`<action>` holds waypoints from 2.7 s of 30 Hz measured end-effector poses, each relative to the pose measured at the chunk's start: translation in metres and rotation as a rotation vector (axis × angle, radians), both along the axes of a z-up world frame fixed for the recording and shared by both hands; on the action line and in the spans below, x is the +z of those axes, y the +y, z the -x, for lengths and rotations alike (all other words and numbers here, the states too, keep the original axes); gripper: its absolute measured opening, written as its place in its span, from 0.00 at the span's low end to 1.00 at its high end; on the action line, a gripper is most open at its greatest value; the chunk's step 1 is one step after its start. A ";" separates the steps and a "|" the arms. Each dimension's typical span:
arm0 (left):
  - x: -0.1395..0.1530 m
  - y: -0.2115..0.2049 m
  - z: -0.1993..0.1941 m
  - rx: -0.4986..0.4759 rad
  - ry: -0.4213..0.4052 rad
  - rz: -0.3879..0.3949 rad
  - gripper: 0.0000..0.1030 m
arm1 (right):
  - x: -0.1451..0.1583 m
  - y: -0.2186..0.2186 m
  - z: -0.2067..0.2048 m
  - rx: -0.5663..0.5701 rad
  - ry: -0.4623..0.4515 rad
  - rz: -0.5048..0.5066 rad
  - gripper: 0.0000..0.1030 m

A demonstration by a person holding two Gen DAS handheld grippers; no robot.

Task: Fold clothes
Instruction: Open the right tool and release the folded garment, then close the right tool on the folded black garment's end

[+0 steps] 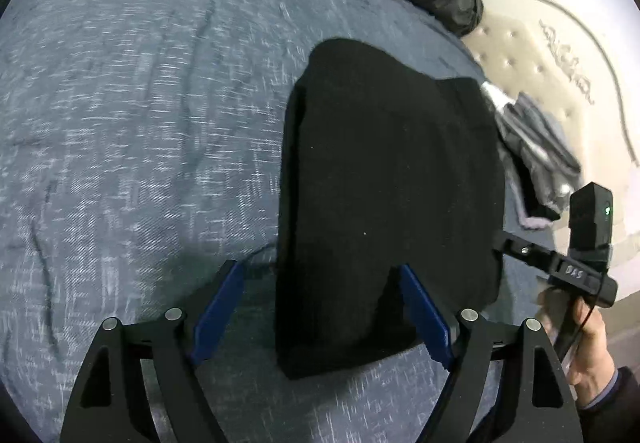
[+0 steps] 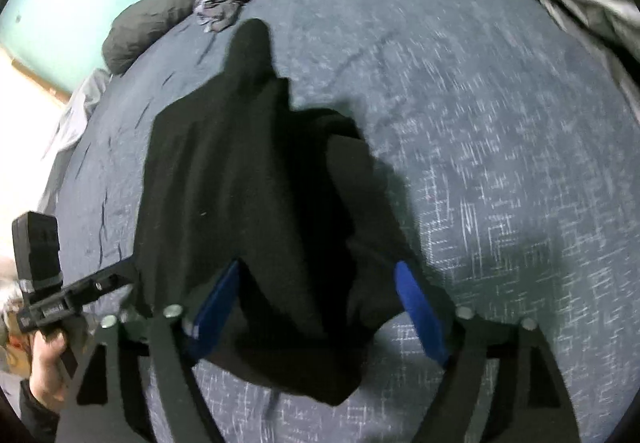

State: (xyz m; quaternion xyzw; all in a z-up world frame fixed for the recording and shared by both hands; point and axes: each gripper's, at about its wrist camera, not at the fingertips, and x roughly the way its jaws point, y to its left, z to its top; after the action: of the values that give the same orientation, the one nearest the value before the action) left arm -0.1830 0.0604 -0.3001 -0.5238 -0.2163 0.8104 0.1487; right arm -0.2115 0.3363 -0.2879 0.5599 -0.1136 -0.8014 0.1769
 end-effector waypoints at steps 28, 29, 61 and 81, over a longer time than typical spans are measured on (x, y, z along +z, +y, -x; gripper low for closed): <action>0.013 0.021 0.014 -0.026 0.092 0.167 0.81 | 0.041 -0.052 0.057 0.164 0.246 -0.039 0.03; 0.011 0.023 0.014 -0.030 0.088 0.170 0.81 | 0.034 -0.052 0.061 0.163 0.235 -0.059 0.03; 0.022 0.016 -0.004 -0.024 0.077 0.156 0.81 | 0.018 -0.023 0.008 0.069 0.172 -0.070 0.04; -0.019 0.024 0.014 -0.011 -0.078 -0.002 0.86 | -0.029 0.016 -0.008 -0.023 -0.111 0.129 0.80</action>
State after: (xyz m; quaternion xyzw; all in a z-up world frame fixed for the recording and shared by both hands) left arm -0.1972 0.0847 -0.3196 -0.5561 -0.2199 0.7883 0.1449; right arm -0.2039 0.3521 -0.3173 0.5895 -0.1811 -0.7621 0.1971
